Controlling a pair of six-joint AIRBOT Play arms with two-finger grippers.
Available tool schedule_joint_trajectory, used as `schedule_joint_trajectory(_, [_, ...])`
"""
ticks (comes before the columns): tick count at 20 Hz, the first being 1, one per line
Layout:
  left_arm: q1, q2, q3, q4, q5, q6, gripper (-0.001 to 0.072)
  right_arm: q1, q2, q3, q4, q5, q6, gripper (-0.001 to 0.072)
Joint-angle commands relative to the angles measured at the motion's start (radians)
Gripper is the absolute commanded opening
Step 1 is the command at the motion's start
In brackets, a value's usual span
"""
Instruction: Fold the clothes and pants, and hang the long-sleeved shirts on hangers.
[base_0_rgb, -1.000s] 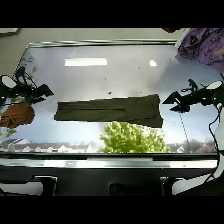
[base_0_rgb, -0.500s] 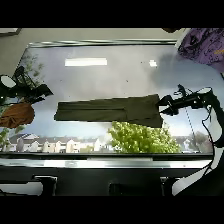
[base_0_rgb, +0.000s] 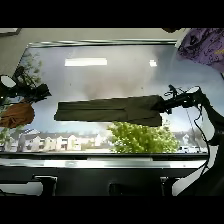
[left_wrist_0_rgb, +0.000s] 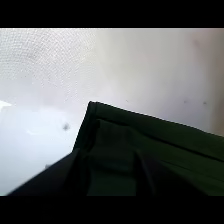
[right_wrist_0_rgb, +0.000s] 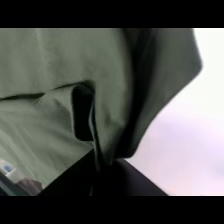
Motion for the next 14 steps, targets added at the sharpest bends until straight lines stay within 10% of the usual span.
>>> schedule_joint_trajectory(1, [-0.033, -0.006, 0.000, -0.079, 0.011, 0.011, 0.0017, 0.005, 0.077, 0.014, -0.060, -0.013, 0.084, 0.0030])
schedule_joint_trajectory(14, [-0.689, -0.359, 0.244, -0.465, 0.248, 0.006, 0.0016, 0.005, 0.443, 0.214, -0.387, 0.205, 0.298, 0.0030])
